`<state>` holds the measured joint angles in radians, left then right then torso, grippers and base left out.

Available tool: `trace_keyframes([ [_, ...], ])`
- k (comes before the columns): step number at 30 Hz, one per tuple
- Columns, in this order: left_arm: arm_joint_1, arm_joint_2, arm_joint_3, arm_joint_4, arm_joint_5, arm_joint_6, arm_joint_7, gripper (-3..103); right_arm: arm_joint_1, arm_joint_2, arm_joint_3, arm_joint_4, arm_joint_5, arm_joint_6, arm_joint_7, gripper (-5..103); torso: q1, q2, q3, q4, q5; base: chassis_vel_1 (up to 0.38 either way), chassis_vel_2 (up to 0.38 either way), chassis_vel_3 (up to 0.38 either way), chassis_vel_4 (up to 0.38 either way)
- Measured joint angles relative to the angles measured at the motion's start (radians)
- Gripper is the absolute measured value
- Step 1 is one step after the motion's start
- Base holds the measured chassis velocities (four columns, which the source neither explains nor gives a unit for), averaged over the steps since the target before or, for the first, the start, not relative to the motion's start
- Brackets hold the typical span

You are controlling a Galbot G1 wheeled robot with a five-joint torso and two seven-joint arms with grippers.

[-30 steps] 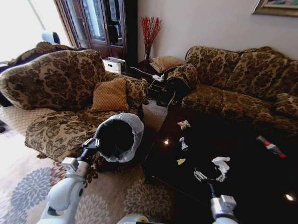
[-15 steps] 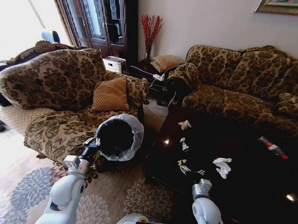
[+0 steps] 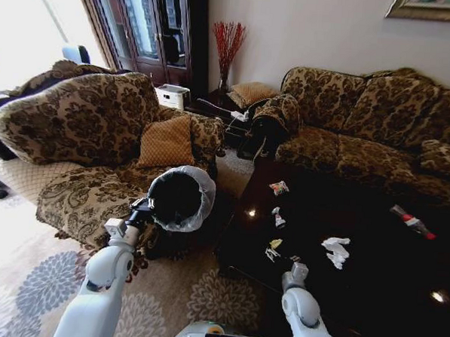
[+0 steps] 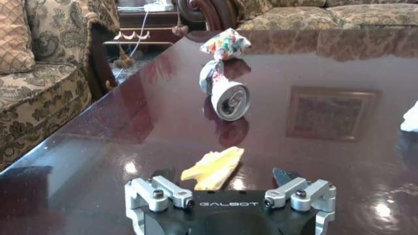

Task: Move to the front of the table and place the trash on the table into the trash bin.

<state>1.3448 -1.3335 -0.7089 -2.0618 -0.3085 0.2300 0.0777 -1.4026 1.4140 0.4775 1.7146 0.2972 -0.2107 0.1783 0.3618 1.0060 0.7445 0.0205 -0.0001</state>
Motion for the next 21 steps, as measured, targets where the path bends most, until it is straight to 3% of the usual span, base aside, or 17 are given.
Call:
trace_keyframes([
  [4,-0.012,0.001,0.013,0.004,0.0,0.004,-0.002,2,0.004,0.001,-0.006,-0.006,-0.003,0.002,0.0,90,0.0,0.0,0.0,-0.0001,0.0,0.0,0.0,0.0,0.0],
  [8,-0.031,0.001,0.031,0.016,0.002,0.009,-0.004,2,0.005,0.003,-0.013,-0.009,-0.011,0.007,0.0,68,0.0,0.0,0.0,-0.0001,-0.0001,0.0,0.0,0.0,0.0],
  [10,-0.034,0.001,0.034,0.017,0.002,0.01,-0.005,2,0.005,0.003,-0.013,-0.01,-0.012,0.008,0.0,68,0.0,0.0,0.0,-0.0001,-0.0001,0.0,0.0,0.0,0.0],
  [17,-0.04,-0.001,0.047,0.026,0.002,0.011,-0.005,2,0.006,0.006,-0.005,-0.021,-0.014,0.017,0.0,36,0.0,0.0,0.0,-0.0002,-0.0001,0.0,0.0,0.0,0.0],
  [19,-0.04,-0.001,0.048,0.027,0.003,0.011,-0.005,2,0.006,0.006,-0.003,-0.022,-0.015,0.018,-0.001,36,0.0,0.0,0.0,-0.0001,-0.0001,0.0,0.0,0.0,0.0],
  [20,-0.04,-0.001,0.049,0.027,0.003,0.011,-0.005,2,0.006,0.007,0.0,-0.023,-0.015,0.02,-0.001,25,0.0,0.0,0.0,0.0,0.0001,0.0,0.0,0.0,0.0],
  [21,-0.041,-0.001,0.05,0.027,0.003,0.011,-0.005,2,0.006,0.007,0.003,-0.024,-0.015,0.02,-0.002,25,0.0,0.0,0.0,0.0,0.0001,0.0,0.0,0.0,0.0],
])
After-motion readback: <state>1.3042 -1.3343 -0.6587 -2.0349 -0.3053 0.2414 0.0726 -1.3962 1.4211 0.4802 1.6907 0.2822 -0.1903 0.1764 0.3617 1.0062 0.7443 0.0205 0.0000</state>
